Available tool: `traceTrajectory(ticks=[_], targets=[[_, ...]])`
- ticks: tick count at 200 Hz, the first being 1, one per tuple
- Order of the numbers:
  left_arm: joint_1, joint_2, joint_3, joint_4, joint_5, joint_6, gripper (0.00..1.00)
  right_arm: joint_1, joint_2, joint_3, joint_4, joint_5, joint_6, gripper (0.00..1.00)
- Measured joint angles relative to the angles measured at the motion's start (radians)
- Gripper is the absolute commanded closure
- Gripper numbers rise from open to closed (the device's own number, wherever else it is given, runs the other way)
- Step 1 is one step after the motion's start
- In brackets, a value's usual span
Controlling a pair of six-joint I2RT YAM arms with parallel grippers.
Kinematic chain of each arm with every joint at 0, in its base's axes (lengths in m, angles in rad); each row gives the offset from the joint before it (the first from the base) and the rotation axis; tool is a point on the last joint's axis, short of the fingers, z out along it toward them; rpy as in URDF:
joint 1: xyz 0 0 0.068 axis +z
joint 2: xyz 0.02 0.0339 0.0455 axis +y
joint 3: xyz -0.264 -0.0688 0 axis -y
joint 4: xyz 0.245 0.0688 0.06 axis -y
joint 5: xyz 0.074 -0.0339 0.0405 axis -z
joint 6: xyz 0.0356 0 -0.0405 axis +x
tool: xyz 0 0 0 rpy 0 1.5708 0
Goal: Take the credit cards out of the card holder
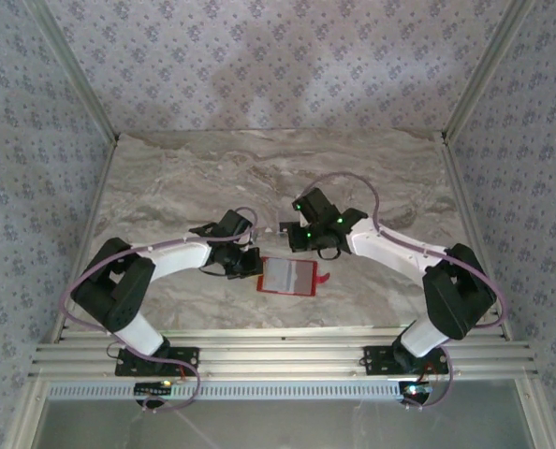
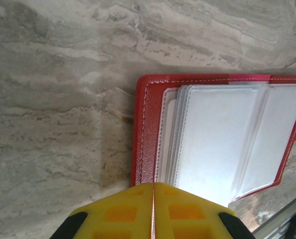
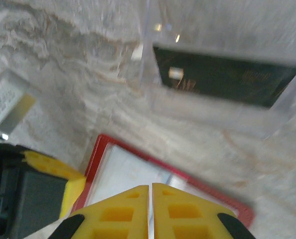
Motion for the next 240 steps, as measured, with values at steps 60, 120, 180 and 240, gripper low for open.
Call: traceTrajectory(ticks=[60, 120, 180, 240], targets=[[0.01, 0.047, -0.007, 0.071, 0.048, -0.05, 0.93, 0.06, 0.058, -0.087, 0.126, -0.15, 0.177, 0.83], [0.011, 0.03, -0.052, 0.114, 0.059, -0.085, 0.93, 0.084, 0.184, -0.087, 0.224, -0.233, 0.224, 0.87], [0.011, 0.013, -0.065, 0.111, 0.055, -0.089, 0.93, 0.092, 0.217, -0.083, 0.219, -0.232, 0.227, 0.85], [0.011, 0.012, -0.064, 0.105, 0.047, -0.084, 0.93, 0.103, 0.198, -0.06, 0.121, -0.138, 0.198, 0.72]])
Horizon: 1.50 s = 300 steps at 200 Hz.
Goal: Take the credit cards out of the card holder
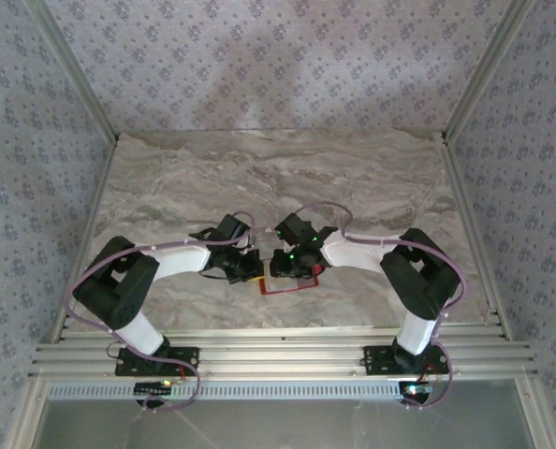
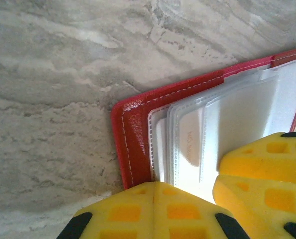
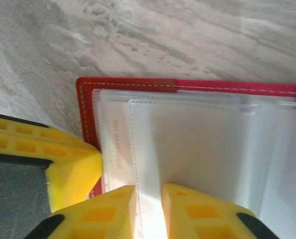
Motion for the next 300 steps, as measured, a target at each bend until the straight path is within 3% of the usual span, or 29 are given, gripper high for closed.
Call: traceTrajectory(ticks=[48, 154, 213, 261, 300], targets=[[0.0, 0.0, 0.0, -0.008, -0.011, 0.006, 0.93, 0.017, -0.01, 0.026, -0.1, 0.098, -0.03, 0.54], [0.0, 0.0, 0.015, -0.046, -0.026, 0.022, 0.93, 0.029, -0.03, 0.079, -0.348, 0.281, -0.053, 0.49], [0.0, 0.0, 0.036, -0.097, -0.041, 0.03, 0.91, -0.009, -0.04, 0.057, -0.382, 0.301, -0.055, 0.54], [-0.002, -0.001, 0.071, -0.145, -0.043, 0.04, 0.84, -0.019, -0.042, 0.014, -0.355, 0.273, -0.059, 0.72], [-0.029, -0.002, 0.111, -0.186, -0.056, 0.048, 0.83, -0.017, -0.072, -0.018, -0.329, 0.232, -0.05, 0.76]])
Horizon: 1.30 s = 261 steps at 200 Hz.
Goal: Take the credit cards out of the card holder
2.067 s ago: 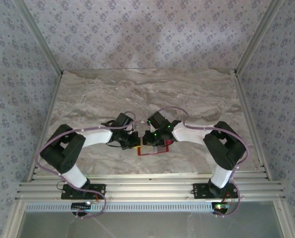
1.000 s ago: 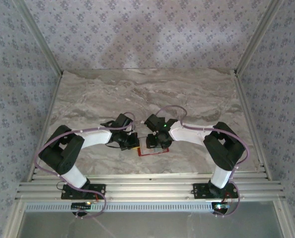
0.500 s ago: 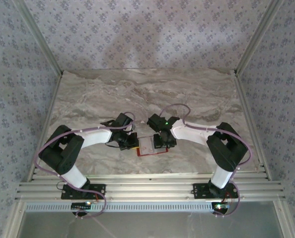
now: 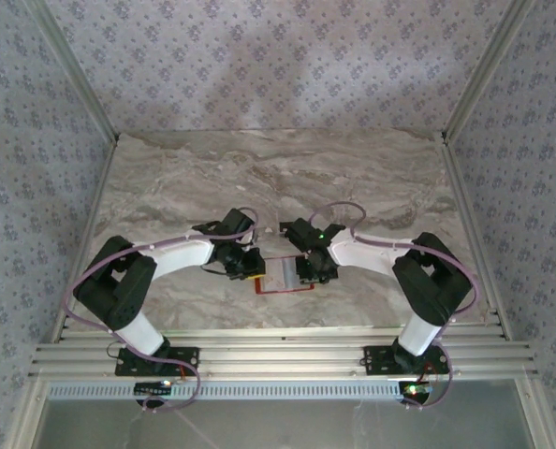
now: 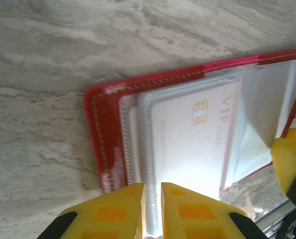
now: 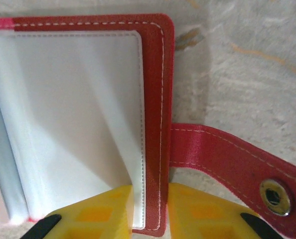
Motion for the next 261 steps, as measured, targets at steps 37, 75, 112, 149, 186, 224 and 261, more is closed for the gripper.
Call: traceTrajectory(ticks=[37, 75, 112, 149, 186, 224, 261], targets=[[-0.012, 0.0, 0.024, -0.018, -0.008, 0.008, 0.84, 0.011, -0.038, -0.007, -0.003, -0.021, 0.011, 0.68], [-0.012, 0.01, 0.032, -0.033, -0.019, 0.019, 0.86, 0.011, -0.075, 0.013, -0.058, -0.007, 0.011, 0.66], [-0.012, 0.042, 0.034, -0.043, -0.023, 0.035, 0.87, 0.005, -0.1, 0.036, -0.016, -0.058, 0.011, 0.66], [-0.02, 0.042, 0.039, -0.047, -0.042, 0.045, 0.88, -0.01, -0.096, 0.035, 0.127, -0.168, 0.038, 0.67], [-0.022, 0.042, 0.039, -0.046, -0.043, 0.045, 0.89, -0.026, -0.027, 0.035, 0.259, -0.261, 0.076, 0.7], [-0.022, 0.042, 0.037, -0.043, -0.042, 0.044, 0.89, -0.034, 0.034, 0.035, 0.334, -0.319, 0.095, 0.7], [-0.023, 0.042, 0.032, -0.034, -0.041, 0.044, 0.89, -0.036, 0.044, 0.035, 0.354, -0.335, 0.103, 0.7]])
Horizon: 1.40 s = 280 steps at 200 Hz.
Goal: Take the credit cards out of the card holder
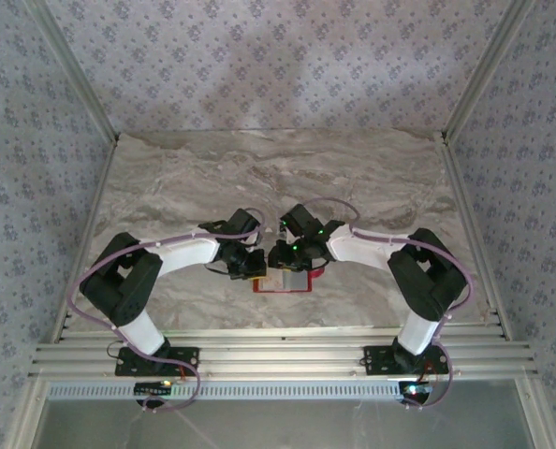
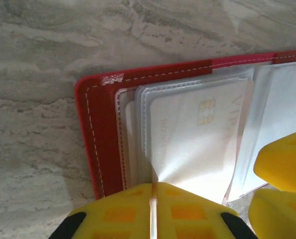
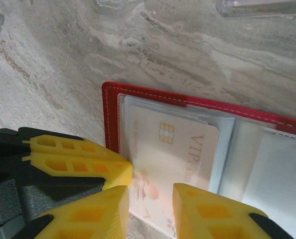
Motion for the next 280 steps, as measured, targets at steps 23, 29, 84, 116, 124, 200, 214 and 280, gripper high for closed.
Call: traceTrajectory(ticks=[23, 29, 84, 116, 124, 200, 214, 280], targets=[[0.0, 0.0, -0.001, 0.004, 0.0, 0.0, 0.89, -0.002, 0.003, -0.002, 0.0, 0.0, -0.001, 0.7], [0.0, 0.0, -0.001, 0.005, 0.0, 0.0, 0.89, -0.002, 0.004, -0.003, -0.002, 0.002, -0.001, 0.7], [-0.002, 0.0, -0.001, 0.008, 0.0, 0.0, 0.89, -0.002, 0.016, -0.012, -0.031, 0.035, -0.005, 0.7], [-0.002, 0.0, -0.001, 0.008, 0.0, 0.0, 0.89, -0.002, 0.024, -0.013, -0.037, 0.042, -0.009, 0.7], [-0.002, 0.0, -0.001, 0.008, 0.0, 0.0, 0.89, -0.002, 0.027, -0.013, -0.037, 0.042, -0.009, 0.7], [-0.002, 0.0, -0.001, 0.008, -0.001, 0.0, 0.89, 0.009, 0.022, -0.013, -0.062, 0.068, -0.01, 0.7], [-0.002, 0.0, -0.001, 0.008, -0.001, 0.0, 0.89, 0.011, 0.014, -0.013, -0.069, 0.073, -0.01, 0.7], [-0.002, 0.0, -0.001, 0.008, -0.001, 0.0, 0.89, 0.014, 0.0, -0.014, -0.038, 0.058, -0.008, 0.7]])
